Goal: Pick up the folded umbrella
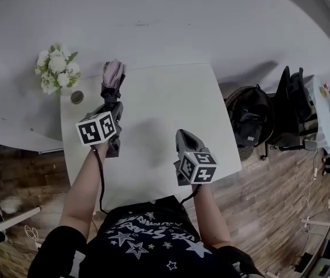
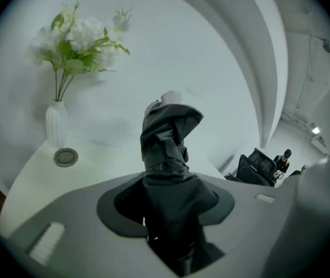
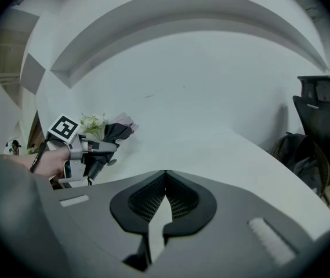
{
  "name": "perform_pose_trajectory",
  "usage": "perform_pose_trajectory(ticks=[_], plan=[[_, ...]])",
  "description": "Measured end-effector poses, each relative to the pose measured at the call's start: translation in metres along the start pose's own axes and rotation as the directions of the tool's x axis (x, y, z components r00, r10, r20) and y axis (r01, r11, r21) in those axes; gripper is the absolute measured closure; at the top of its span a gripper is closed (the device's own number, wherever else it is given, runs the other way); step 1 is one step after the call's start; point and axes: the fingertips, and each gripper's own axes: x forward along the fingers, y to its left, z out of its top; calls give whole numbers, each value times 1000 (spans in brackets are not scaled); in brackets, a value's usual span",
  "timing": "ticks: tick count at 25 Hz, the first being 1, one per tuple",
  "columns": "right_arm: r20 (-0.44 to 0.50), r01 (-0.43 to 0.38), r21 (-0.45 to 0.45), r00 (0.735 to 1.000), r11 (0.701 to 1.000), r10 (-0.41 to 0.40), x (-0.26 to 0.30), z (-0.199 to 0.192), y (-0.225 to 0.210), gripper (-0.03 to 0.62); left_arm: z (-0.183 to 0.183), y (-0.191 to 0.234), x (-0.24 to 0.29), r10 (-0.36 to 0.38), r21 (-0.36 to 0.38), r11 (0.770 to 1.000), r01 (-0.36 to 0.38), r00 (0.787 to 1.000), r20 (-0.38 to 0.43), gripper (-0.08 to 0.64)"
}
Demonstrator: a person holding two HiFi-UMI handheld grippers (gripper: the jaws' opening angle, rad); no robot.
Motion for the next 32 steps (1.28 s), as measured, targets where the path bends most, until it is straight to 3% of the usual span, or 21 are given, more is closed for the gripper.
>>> perform_pose_trajectory(ticks=[6,13,24,32], plan=[[9,33,22,999,999,-33,-17,-18,17,575,11,-19,-39,-99,47,994,97,994,44,370],[20,1,33,1000,999,-2,-37,-33,33,575,0,-38,-87,-175,75,983,169,981,79,370],[42,-19,44,999,999,17,-121,-86,44,575,-59,-86,-179,-249,78,967,242,964,92,370],[77,-21,45,997,999,18,-185,-115,58,575,-107,-99,-236,-255,102,964,246,963,88,370]])
